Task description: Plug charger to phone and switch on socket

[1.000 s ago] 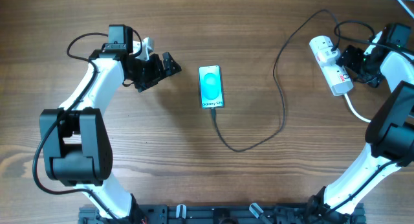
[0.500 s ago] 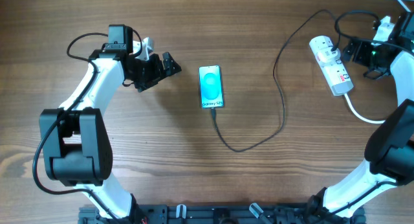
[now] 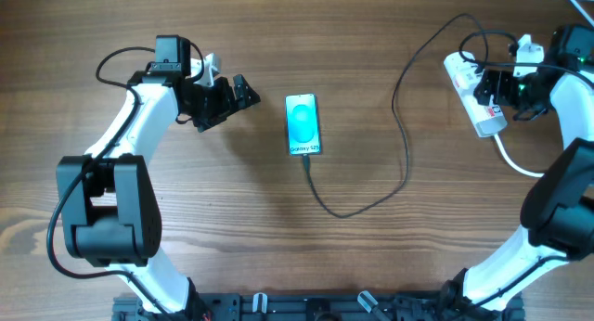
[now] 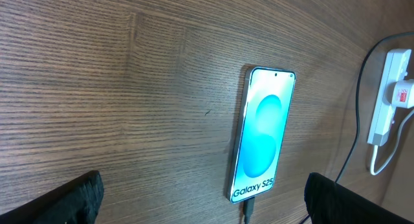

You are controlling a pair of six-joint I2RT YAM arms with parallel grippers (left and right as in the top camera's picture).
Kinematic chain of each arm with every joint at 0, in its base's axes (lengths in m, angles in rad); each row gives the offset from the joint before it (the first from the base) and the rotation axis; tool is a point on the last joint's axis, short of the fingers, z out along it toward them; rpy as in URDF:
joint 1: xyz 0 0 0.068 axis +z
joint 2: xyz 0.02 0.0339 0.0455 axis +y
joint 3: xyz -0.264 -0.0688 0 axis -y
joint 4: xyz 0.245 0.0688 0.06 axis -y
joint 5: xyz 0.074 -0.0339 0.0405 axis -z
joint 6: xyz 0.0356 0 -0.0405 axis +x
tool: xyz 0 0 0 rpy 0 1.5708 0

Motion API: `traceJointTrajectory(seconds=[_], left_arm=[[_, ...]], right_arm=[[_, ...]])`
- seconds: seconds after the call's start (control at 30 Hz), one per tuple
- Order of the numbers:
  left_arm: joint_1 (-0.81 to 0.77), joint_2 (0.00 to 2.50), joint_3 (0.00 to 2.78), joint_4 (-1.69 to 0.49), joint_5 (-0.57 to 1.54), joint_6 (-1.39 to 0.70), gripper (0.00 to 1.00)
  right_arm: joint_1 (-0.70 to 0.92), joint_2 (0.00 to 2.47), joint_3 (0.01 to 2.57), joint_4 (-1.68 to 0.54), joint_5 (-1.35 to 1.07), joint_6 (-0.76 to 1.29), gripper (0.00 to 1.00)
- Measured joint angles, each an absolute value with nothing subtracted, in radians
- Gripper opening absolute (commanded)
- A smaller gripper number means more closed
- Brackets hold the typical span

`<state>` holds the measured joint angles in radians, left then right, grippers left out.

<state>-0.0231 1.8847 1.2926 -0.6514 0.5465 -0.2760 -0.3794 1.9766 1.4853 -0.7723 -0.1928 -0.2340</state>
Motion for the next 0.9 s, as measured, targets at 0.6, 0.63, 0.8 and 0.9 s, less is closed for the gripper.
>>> traceJointTrajectory(seconds=[0.6, 0.63, 0.8, 0.9], left_arm=[[-0.023, 1.885, 1.293, -0.651, 0.546, -0.276, 1.00], [-0.023, 1.885, 1.293, -0.651, 0.546, -0.276, 1.00], [-0.023, 1.885, 1.293, -0.651, 0.546, -0.276, 1.00], [-0.023, 1.885, 1.293, -0.651, 0.546, -0.276, 1.00]], right_arm=[[-0.373, 2.027, 1.336, -0.583, -0.107, -0.242, 0.99], [-0.374, 2.027, 1.320, -0.566, -0.107, -0.242, 0.98], [-0.369, 2.022, 1.283, -0.489, -0.097, -0.260, 0.79], [-0.365, 2.022, 1.279, -0.477, -0.100, -0.260, 0.73]])
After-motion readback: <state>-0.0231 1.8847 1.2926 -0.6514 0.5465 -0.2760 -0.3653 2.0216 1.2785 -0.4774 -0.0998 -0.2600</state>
